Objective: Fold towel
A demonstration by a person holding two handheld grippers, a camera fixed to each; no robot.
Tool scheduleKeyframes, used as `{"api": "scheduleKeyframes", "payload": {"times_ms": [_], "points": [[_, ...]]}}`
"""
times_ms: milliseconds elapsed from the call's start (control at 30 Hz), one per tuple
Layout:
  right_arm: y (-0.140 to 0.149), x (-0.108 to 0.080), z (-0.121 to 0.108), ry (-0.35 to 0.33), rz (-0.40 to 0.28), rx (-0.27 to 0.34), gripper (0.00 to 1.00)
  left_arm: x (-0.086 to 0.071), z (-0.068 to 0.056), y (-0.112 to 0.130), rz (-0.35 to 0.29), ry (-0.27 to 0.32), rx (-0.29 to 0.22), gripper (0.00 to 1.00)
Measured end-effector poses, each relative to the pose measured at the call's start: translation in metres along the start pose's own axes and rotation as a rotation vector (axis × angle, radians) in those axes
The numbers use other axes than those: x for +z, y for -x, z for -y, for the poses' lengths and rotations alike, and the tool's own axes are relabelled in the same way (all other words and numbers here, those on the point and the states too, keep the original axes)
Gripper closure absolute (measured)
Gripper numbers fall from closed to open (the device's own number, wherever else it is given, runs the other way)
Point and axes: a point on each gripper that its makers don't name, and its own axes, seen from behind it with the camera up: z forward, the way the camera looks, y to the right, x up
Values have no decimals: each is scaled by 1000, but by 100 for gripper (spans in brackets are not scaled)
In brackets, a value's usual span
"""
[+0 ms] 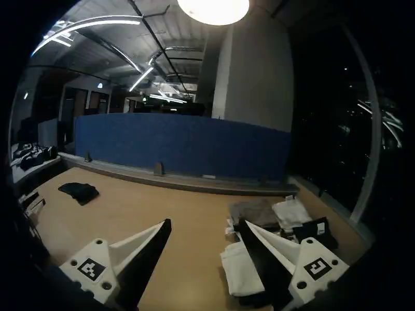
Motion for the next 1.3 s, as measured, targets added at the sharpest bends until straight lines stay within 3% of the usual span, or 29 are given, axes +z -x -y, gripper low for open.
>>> {"api": "scheduleKeyframes", "payload": {"times_ms": [533,833,1300], "points": [[-3,-3,-21,20,-24,19,0,2,-1,9,8,-6,23,5],[-11,-6,-36,26,-74,56,0,1,-1,10,8,-9,27,4],[-2,-9,-51,10,-136,181,0,1,0,9,8,-9,27,4]]}}
